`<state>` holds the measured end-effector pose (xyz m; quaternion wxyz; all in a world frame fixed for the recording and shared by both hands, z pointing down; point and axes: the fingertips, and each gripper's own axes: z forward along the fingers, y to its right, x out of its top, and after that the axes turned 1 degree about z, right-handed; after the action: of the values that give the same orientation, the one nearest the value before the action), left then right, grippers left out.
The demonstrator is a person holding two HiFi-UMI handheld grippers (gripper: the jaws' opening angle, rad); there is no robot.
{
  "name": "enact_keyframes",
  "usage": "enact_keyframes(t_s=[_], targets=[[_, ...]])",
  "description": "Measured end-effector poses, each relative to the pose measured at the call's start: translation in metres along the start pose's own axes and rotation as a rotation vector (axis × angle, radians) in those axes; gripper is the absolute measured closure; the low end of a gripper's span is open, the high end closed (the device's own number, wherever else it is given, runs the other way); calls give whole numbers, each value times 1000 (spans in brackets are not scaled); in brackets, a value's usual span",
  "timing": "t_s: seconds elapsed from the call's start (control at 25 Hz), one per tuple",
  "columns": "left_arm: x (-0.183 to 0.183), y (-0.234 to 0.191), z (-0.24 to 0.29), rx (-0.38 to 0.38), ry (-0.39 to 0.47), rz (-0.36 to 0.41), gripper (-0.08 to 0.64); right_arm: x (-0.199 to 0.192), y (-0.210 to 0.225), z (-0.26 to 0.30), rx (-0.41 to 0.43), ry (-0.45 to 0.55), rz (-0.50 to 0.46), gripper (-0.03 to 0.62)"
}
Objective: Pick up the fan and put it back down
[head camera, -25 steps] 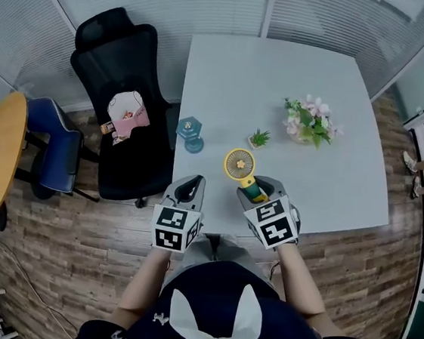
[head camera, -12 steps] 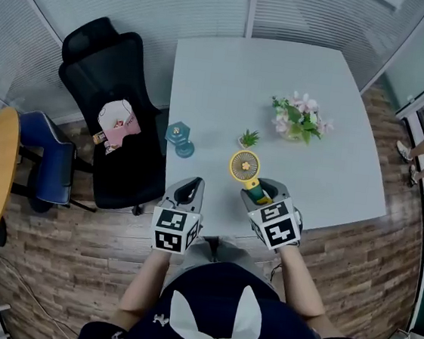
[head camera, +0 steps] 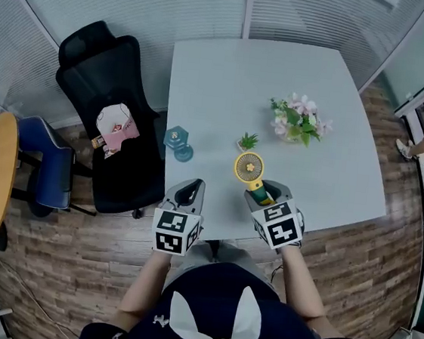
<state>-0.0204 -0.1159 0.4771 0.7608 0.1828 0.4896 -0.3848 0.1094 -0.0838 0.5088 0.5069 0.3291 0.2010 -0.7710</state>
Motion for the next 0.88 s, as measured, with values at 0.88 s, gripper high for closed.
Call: enact_keyframes(t_s=[0.88], targets=[[7, -32, 32, 5, -19, -17, 535, -6, 18, 64, 19, -95, 33, 400]])
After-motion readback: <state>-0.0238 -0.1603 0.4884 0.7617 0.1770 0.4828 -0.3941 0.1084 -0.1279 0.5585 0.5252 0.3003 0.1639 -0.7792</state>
